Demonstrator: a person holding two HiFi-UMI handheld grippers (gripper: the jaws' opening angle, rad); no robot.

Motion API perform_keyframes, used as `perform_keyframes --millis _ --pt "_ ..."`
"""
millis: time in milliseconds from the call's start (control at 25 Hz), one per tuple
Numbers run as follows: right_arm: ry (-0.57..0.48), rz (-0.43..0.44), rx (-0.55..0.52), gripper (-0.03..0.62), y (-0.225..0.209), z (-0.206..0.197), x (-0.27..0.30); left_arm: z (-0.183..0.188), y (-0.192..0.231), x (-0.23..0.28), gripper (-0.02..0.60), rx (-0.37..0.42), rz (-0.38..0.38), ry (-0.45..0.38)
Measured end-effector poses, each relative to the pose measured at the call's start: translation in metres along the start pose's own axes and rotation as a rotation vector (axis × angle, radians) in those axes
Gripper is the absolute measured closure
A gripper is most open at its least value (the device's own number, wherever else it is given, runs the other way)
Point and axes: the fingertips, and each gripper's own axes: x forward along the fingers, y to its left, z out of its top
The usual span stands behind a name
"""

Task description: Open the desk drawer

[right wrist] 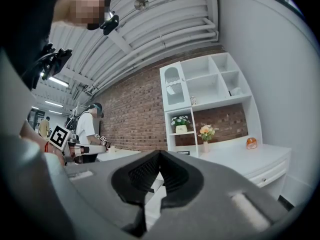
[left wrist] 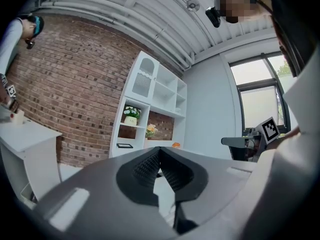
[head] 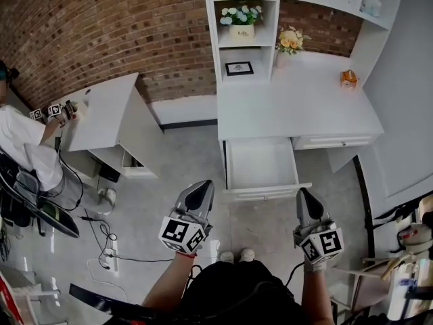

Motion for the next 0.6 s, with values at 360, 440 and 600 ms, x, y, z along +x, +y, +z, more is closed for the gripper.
perform_keyframes --millis 360,440,600 --pt "0.038 0.003 -0.011 0.592 -0.003 -0.0073 0.0006 -0.0025 0.0059 0.0064 0.578 -0.005 -0.014 0.009" --pt "0.039 -0.003 -0.014 0.592 -0.0034 -0.0075 0.0016 -0.0029 0.0062 0.0071 0.578 -0.01 -0.016 0.009" --pt "0.041 0.012 -0.01 0.592 0.0036 -0.0086 0.006 -0.0005 0.0071 0.0093 0.578 -0.01 -0.022 0.004"
